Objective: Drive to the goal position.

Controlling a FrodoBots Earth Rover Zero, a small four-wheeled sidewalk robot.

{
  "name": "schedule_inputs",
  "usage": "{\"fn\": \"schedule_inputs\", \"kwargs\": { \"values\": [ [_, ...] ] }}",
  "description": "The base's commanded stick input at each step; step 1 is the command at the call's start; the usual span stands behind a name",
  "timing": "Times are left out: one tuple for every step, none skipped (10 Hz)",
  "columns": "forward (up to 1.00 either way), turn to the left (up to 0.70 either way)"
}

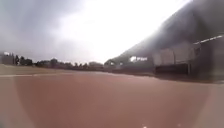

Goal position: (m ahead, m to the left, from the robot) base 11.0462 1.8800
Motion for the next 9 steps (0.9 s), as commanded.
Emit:
{"fn": "schedule_inputs", "kwargs": {
  "values": [
    [0.70, 0.00],
    [0.70, 0.00],
    [0.70, 0.00],
    [0.70, 0.00],
    [0.70, 0.00],
    [0.70, 0.00],
    [0.70, 0.00],
    [0.70, 0.00],
    [0.70, 0.00]
  ]
}}
